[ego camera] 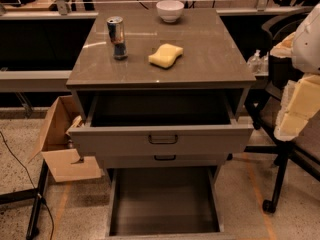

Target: Place sponge into bottom drawer

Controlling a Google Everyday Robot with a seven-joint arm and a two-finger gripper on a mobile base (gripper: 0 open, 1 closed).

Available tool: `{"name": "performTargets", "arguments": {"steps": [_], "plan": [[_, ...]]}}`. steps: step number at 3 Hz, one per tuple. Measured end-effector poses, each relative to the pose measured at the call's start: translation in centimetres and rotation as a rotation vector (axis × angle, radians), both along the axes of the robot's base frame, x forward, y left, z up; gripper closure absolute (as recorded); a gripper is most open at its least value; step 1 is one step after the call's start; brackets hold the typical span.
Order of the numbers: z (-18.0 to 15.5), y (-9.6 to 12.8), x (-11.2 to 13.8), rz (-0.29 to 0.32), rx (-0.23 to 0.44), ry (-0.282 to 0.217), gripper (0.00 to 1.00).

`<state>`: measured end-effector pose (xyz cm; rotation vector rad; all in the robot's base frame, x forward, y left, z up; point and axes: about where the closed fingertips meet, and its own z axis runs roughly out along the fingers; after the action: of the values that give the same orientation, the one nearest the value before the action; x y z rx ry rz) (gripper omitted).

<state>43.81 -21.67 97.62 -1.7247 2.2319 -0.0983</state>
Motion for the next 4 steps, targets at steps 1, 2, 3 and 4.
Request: {"name": "performTargets", "arguments": {"steps": [1,2,3,4], "plan": [[0.0,0.0,0.0,0.0,0.0,0.0,0.0],[0.3,1.3,1.9,0.082,-0.011,0.0,0.0],[-0.6,4.2,5.8,0.256,-0.108,0.033,0.0],[-2.1,7.9,12.0,0.458,-0.274,0.015,0.0]]}}
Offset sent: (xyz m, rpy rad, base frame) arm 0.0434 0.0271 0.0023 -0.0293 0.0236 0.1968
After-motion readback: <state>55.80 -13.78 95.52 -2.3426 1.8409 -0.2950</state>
